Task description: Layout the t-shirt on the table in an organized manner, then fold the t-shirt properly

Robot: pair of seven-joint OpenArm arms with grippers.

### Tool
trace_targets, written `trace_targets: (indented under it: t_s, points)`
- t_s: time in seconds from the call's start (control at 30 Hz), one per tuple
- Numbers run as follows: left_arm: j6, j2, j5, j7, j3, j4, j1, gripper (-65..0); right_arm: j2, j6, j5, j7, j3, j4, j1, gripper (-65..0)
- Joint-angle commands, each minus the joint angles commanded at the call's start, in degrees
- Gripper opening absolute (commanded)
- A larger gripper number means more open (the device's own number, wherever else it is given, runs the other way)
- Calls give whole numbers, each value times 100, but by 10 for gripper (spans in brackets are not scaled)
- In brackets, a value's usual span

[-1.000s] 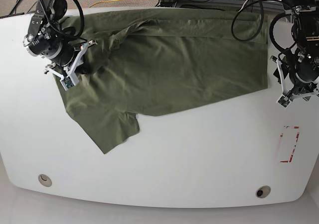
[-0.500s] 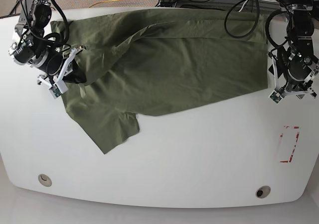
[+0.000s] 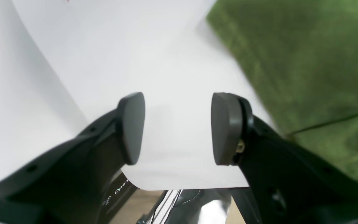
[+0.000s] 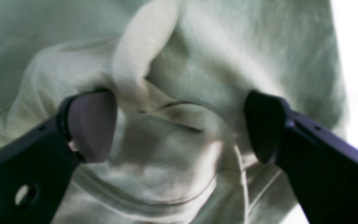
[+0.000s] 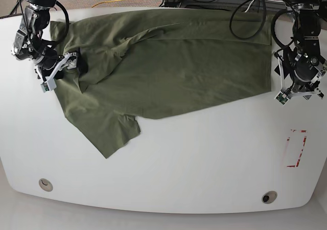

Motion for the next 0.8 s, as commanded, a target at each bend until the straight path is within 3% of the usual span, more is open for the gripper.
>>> trace_targets:
  t_s: [0.27,0.57,0.8]
  points:
    - [0,9,-9,-9,0,0,0,-338,-9,0,-26,-536,404,1108,-79,-38]
    - [0,97,0,-9,0,0,0,-338,-44,0,-9,-554,369,1565,-9,-36]
    - [0,97,-9,-9,0,0,0,-338,-44,0,-35,-563,9,1389,9,-36]
